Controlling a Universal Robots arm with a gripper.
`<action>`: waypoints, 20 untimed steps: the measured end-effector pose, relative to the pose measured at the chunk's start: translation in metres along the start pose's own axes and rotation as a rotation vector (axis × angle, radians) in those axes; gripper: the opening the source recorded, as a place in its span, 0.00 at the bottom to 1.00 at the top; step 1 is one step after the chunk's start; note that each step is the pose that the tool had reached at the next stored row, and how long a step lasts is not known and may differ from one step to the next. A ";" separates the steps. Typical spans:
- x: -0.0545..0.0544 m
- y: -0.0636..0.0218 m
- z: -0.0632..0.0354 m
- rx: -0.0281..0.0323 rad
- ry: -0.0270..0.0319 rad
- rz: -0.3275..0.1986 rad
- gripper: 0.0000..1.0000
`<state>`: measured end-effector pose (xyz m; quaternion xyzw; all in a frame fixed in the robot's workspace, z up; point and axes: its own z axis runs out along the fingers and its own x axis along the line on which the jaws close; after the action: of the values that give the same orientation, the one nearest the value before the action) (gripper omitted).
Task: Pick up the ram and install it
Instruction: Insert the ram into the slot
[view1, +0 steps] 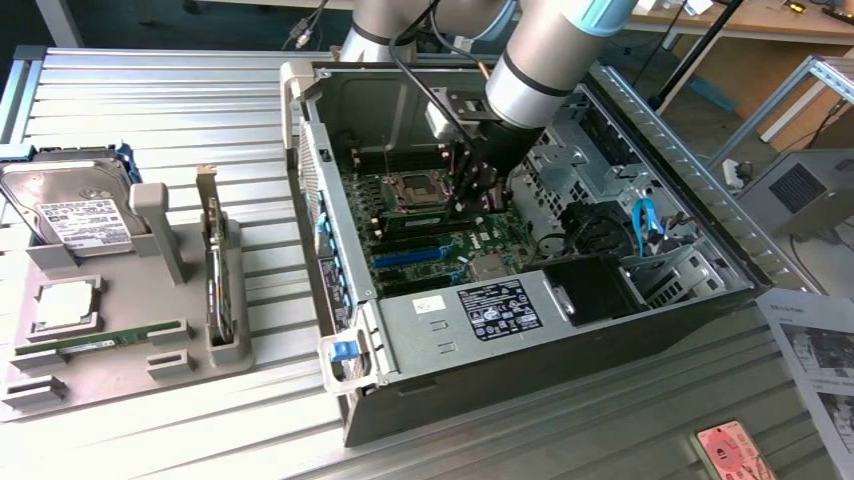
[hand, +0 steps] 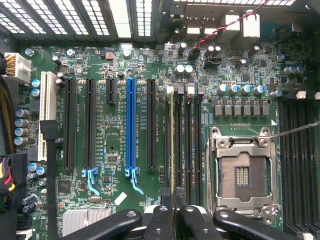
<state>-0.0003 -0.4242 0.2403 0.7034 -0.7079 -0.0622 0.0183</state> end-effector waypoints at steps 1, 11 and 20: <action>0.000 0.0000 0.0002 0.0000 0.0002 0.000 0.12; -0.001 -0.0002 0.0015 0.0000 -0.0001 0.000 0.12; -0.001 -0.0004 0.0035 0.0000 0.0000 0.000 0.12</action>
<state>-0.0003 -0.4228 0.2369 0.7034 -0.7078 -0.0622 0.0183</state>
